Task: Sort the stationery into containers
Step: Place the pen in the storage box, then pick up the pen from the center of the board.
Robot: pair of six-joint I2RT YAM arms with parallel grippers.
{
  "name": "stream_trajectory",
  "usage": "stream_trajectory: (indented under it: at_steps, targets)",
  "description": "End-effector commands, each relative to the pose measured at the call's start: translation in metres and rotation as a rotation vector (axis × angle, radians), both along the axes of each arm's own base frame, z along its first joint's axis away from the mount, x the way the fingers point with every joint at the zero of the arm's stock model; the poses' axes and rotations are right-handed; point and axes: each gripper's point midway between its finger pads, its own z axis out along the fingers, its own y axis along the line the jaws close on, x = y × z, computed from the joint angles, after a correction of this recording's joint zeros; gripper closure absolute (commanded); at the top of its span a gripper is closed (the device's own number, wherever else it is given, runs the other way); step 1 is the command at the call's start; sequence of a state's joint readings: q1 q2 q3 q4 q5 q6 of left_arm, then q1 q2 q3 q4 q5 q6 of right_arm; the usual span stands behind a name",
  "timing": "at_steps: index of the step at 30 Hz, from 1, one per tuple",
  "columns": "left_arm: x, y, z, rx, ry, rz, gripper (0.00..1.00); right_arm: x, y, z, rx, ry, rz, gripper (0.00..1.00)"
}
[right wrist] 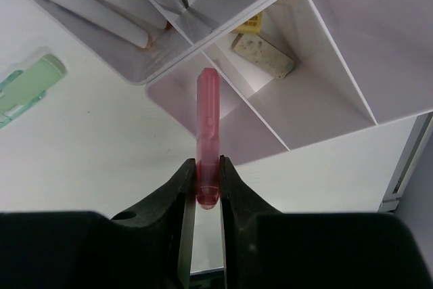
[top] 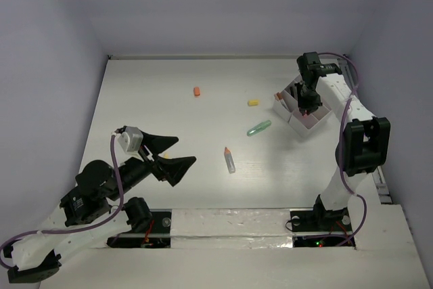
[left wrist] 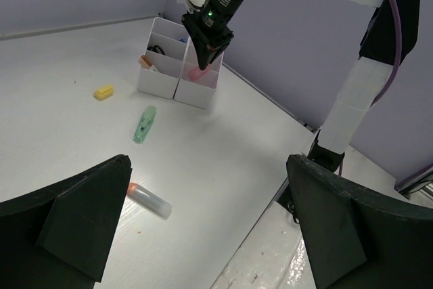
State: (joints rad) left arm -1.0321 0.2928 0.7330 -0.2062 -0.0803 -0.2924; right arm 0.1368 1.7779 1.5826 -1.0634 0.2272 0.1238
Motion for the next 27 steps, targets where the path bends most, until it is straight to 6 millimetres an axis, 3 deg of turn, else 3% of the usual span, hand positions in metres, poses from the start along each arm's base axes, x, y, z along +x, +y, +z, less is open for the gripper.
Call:
stream_trajectory:
  at_steps: [1, 7, 17, 22, 27]
  targets:
    - [0.004, -0.003, 0.007, -0.017, -0.022, 0.007, 0.01, 0.015, 0.002, 0.012, 0.02, -0.071, 0.002, 0.79]
    - [0.005, -0.002, 0.006, -0.015, -0.019, 0.014, 0.01, 0.017, 0.006, 0.022, 0.044, -0.108, 0.006, 0.64]
    - [0.01, -0.005, 0.001, 0.007, -0.007, 0.031, 0.01, 0.019, 0.019, 0.046, 0.128, -0.187, 0.033, 0.59]
    - [0.016, -0.005, -0.003, 0.025, 0.003, 0.052, 0.01, 0.021, 0.052, 0.073, 0.235, -0.281, 0.107, 0.54]
    - [0.024, -0.005, -0.008, 0.048, 0.018, 0.089, 0.01, 0.016, 0.109, 0.1, 0.335, -0.374, 0.241, 0.54]
